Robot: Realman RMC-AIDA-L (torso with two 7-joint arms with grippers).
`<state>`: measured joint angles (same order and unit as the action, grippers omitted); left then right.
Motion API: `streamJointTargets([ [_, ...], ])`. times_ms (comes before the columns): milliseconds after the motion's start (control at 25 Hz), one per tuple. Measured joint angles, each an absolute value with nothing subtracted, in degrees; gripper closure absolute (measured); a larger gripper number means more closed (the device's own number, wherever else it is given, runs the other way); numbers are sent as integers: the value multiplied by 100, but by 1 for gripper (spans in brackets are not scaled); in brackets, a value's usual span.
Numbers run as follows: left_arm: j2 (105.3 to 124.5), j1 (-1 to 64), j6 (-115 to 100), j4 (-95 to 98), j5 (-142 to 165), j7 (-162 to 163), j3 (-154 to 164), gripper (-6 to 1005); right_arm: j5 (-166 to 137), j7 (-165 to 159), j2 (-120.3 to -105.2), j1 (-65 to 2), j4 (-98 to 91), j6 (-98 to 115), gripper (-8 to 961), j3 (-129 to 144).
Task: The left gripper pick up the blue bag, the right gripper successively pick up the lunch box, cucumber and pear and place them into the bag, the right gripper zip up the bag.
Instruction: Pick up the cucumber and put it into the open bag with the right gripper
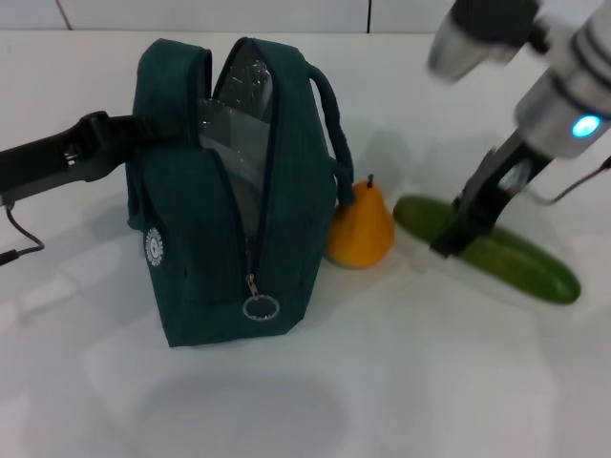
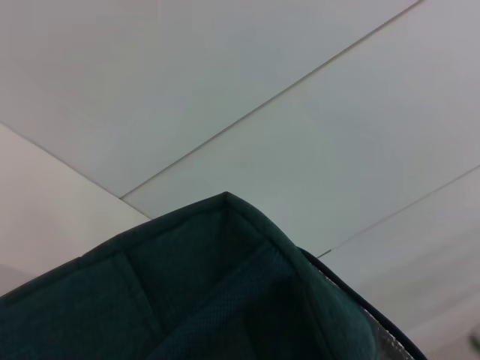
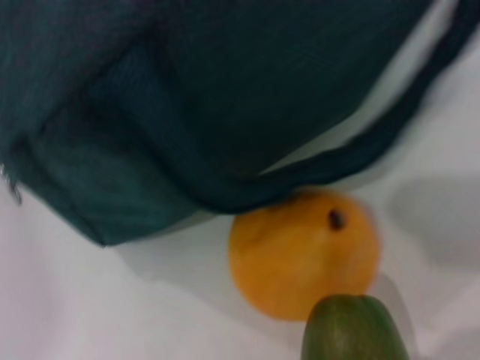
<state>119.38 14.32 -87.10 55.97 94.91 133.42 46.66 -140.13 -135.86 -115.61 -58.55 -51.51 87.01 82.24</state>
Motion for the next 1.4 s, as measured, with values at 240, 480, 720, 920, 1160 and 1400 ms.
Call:
streamJointTargets([
  [240,11935,1442,-8714,5613,9475,13342,4667,954,-14449,-13584,-11531,-5418,-6875,9570,334,6601],
  [480,11938,1426,-8736,5624,9317,13345,4673,954,-13162,-13234,-11485,-4907,-7878,9411,333,5507],
  [720,11933,1429,-8789,5611,9189,13315,4667,954,-10968,-12299,-11454,-4495,-7824,8877,333,5209],
  [920,11934,1439,-8789,5607,9189,13315,4668,954,-9402,-11019,-11535,-4356,-6988,8527,334,5486],
  [1160,11939,1441,-8791,5608,9189,13316,4699,954,-7946,-9447,-11561,-4407,-5604,8218,333,6134],
  [1400,11949,1442,-8798,5598,9218,13315,4711,954,-6904,-8155,-11601,-4538,-4670,7783,331,7194],
])
